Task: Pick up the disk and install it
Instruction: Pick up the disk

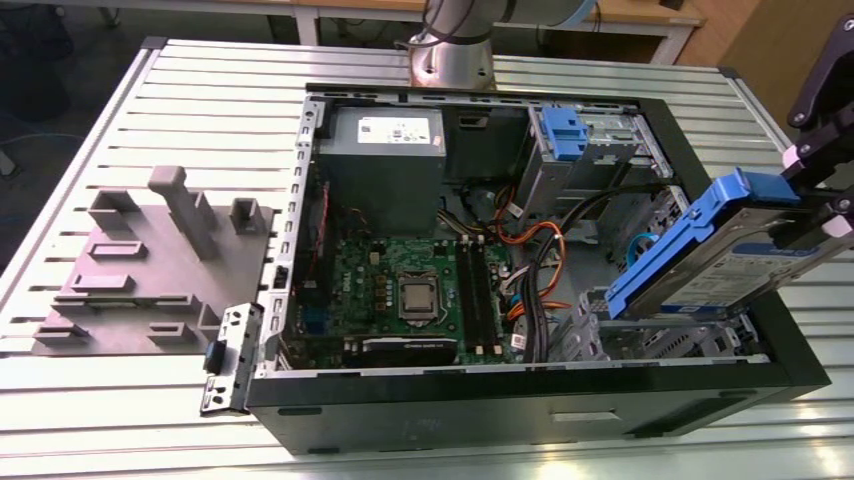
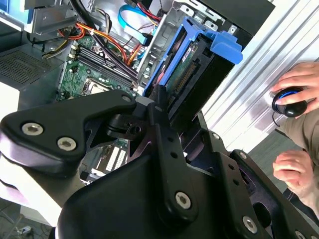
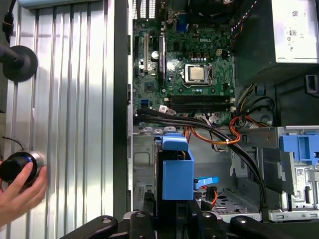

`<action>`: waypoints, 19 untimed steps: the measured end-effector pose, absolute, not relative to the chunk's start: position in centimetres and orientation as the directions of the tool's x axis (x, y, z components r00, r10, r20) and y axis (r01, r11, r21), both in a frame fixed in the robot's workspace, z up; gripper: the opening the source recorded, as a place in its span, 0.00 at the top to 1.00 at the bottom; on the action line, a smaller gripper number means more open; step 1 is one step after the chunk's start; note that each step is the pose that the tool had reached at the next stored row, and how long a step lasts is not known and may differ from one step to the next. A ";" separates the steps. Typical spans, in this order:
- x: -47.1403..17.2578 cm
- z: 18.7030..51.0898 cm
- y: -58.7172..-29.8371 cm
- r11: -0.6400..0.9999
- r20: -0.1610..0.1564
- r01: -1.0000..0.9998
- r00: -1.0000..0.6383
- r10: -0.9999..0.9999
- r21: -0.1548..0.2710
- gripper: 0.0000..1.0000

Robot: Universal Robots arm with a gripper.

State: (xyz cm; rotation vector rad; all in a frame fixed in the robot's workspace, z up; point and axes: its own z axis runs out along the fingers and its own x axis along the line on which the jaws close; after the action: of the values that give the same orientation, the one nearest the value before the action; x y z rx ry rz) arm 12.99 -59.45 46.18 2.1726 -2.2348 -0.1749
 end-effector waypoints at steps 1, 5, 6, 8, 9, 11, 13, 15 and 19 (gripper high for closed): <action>13.0 46.2 -59.4 0.025 -0.064 -0.995 -0.031 -0.997 0.094 0.65; 13.0 46.1 -59.4 0.025 -0.063 -0.995 -0.031 -0.997 0.094 0.65; 13.0 46.0 -59.3 0.025 -0.064 -0.995 -0.031 -0.997 0.094 0.65; 13.0 45.9 -59.3 0.025 -0.064 -0.995 -0.031 -0.997 0.094 0.65; 13.0 45.9 -59.2 0.025 -0.064 -0.995 -0.031 -0.997 0.094 0.65; 13.0 45.8 -59.2 0.025 -0.064 -0.995 -0.031 -0.997 0.094 0.65; 13.0 45.8 -59.2 0.025 -0.064 -0.995 -0.031 -0.997 0.094 0.65; 13.0 45.8 -59.2 0.025 -0.064 -0.995 -0.031 -0.997 0.094 0.65; 12.9 45.7 -59.2 0.025 -0.064 -0.995 -0.031 -0.997 0.093 0.65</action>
State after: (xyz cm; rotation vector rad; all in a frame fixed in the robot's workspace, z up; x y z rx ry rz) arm 12.91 -59.21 45.74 2.1733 -2.2353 -0.1748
